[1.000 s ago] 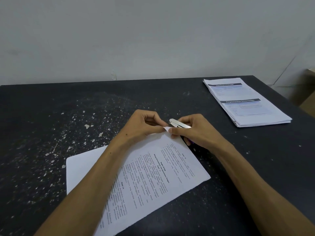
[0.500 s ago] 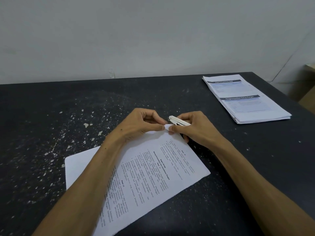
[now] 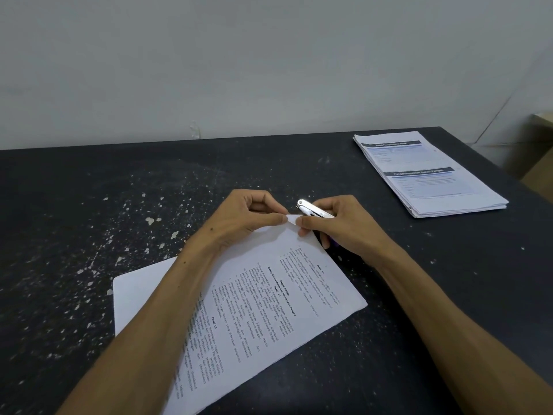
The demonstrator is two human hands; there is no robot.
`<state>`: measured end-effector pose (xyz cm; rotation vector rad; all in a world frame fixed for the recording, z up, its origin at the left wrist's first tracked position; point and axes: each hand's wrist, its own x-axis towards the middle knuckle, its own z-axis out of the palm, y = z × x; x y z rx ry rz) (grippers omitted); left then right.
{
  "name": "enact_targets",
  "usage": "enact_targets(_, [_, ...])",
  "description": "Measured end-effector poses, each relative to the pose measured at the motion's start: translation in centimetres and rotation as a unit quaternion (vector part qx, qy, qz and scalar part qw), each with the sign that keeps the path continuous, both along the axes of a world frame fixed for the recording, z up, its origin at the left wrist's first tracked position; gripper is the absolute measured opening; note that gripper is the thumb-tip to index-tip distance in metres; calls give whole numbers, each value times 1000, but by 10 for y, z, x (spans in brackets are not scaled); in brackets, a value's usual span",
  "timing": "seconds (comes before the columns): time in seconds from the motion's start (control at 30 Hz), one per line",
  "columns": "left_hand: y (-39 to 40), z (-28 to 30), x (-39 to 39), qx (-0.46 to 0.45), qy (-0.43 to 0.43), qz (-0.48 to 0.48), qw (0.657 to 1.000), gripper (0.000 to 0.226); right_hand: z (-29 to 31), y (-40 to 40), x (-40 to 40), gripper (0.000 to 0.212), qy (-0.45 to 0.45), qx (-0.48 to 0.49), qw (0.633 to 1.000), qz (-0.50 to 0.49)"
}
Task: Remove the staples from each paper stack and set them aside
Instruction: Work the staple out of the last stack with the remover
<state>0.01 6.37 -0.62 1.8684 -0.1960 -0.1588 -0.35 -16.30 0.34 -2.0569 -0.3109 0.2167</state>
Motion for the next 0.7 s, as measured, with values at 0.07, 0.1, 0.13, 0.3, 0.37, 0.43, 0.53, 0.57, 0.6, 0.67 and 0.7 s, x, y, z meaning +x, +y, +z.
enact_targets(0.07, [0,0,0,1,-1,2,1000,9,0,0,0,17,3,5,1000,3])
enact_targets(0.1, [0,0,0,3,-3,4,1000,8,0,0,0,18,4,8,1000,4])
enact_targets(0.13, [-1,1,0,5,-5,5,1000,9,0,0,0,18,4,9,1000,4])
enact_targets(0.3, [-1,5,-5,7,-6,-34,999,19,-2,2,0,23,-12,27,1000,-11])
enact_targets(0.37, [-3,5,-9,-6,-5,-17,1000,14,-5,3,1,27,-43,37,998,-37])
enact_targets(0.43, [-7,5,-10,-17,-8,21,1000,14,-7,5,2,31,-92,33,993,-68])
enact_targets(0.53, [-13,2,-7,-5,-16,39,999,15,-7,6,1,31,-153,16,986,-68])
enact_targets(0.57, [-15,2,-6,0,-16,42,999,15,-7,6,0,29,-170,4,984,-61])
enact_targets(0.6, [-16,1,-5,3,-12,44,999,14,-7,5,0,25,-183,-11,982,-54])
enact_targets(0.67, [-17,0,-4,6,0,49,999,14,-5,4,0,17,-211,-48,976,-38])
enact_targets(0.7, [-17,0,-4,6,3,51,999,14,-4,4,-1,16,-229,-68,971,-32])
